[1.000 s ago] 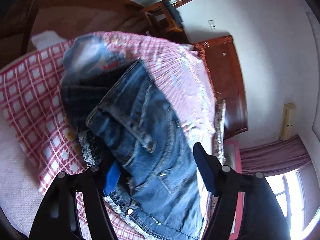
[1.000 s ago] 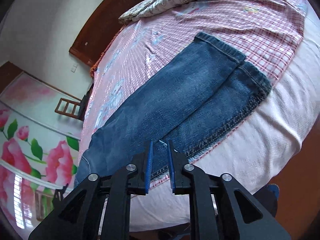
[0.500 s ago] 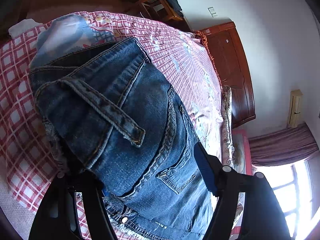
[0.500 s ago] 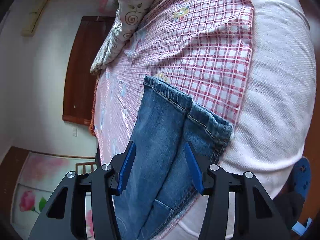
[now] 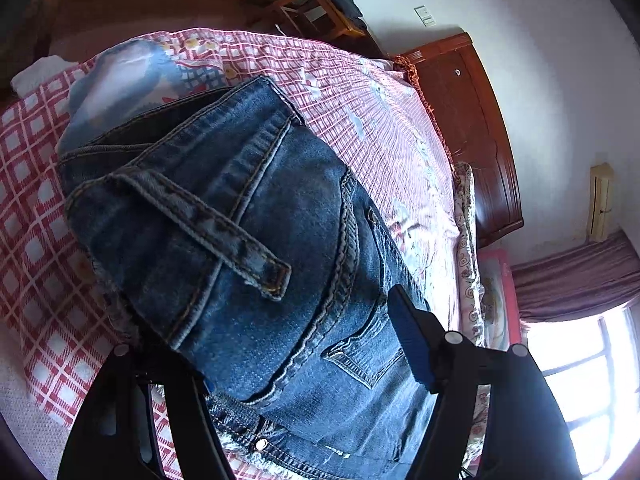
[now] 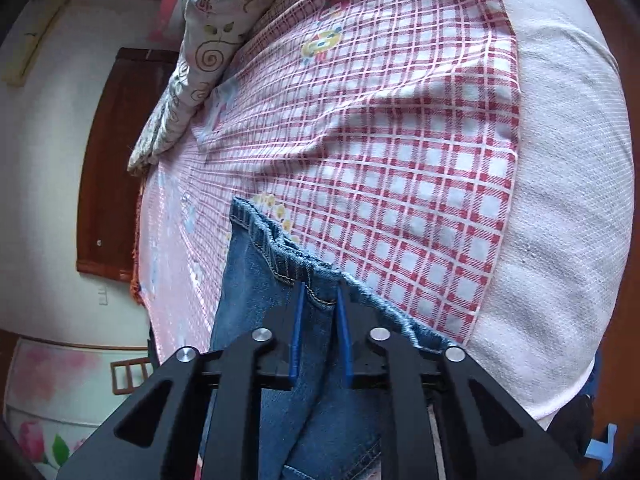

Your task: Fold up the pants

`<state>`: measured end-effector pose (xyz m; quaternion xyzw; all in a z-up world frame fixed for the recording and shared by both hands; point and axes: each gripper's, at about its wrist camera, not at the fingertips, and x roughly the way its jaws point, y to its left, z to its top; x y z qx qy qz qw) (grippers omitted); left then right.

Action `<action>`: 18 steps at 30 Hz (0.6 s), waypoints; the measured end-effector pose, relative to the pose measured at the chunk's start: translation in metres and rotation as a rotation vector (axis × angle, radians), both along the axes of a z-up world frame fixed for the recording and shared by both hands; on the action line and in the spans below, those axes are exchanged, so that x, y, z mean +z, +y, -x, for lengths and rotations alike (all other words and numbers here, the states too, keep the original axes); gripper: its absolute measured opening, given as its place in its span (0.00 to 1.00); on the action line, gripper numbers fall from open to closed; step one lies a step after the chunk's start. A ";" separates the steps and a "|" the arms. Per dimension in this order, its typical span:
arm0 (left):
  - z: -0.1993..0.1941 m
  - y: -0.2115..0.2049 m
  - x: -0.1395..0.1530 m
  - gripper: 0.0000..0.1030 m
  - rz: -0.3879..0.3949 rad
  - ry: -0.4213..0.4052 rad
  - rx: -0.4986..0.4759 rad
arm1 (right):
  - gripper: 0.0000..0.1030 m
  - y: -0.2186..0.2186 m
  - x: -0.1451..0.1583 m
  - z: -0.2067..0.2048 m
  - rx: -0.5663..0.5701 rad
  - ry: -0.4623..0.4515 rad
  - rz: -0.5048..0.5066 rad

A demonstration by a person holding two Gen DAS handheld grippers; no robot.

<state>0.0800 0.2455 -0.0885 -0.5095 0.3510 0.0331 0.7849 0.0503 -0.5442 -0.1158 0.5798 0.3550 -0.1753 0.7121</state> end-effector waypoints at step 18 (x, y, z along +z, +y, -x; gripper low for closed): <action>-0.016 0.064 0.067 0.14 -0.075 0.016 -0.088 | 0.05 0.006 0.056 0.028 0.158 -0.204 -0.049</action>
